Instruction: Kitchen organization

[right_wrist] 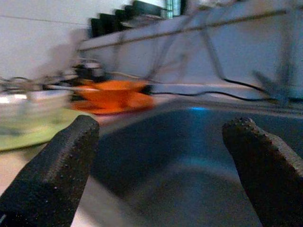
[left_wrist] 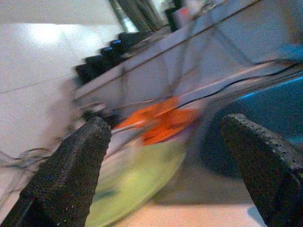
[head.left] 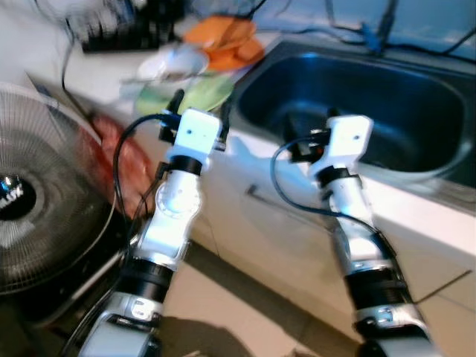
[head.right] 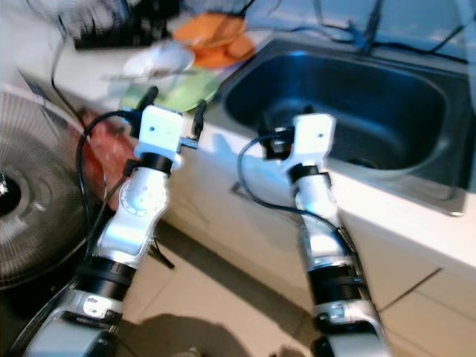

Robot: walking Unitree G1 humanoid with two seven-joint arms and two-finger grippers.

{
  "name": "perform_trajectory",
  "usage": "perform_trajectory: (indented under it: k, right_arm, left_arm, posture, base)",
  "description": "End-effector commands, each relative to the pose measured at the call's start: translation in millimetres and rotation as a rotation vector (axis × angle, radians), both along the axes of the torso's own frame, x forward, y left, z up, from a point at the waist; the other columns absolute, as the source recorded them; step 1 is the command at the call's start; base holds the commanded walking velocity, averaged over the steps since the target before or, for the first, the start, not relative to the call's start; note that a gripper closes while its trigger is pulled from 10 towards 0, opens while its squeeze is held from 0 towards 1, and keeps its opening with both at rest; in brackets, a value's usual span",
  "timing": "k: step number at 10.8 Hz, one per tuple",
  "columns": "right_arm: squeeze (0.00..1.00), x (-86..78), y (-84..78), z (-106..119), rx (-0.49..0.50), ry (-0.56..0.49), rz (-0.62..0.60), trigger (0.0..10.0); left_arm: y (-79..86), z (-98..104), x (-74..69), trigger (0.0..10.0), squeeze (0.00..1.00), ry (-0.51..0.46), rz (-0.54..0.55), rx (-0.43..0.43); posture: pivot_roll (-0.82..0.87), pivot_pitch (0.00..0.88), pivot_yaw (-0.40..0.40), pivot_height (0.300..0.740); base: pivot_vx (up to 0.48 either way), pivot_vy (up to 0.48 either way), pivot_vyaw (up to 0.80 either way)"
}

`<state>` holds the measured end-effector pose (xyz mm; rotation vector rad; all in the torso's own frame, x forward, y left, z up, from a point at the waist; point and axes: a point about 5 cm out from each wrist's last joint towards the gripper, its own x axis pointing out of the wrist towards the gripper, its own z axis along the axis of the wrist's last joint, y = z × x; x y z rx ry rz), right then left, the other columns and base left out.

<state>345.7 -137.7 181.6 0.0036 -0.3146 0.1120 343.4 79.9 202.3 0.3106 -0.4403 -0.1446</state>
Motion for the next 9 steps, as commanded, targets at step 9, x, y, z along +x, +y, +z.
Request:
perform_trajectory:
  k: [9]
  right_arm:
    - [0.0,0.3,6.9,4.9,0.007,-0.017,0.017,10.0]
  left_arm:
    - [3.6,4.1,-1.7,10.0,0.0,-0.036,-0.016,0.008]
  posture:
    - [0.0,0.102,0.069,0.74]
  base:
    - [0.245,0.0,0.0]
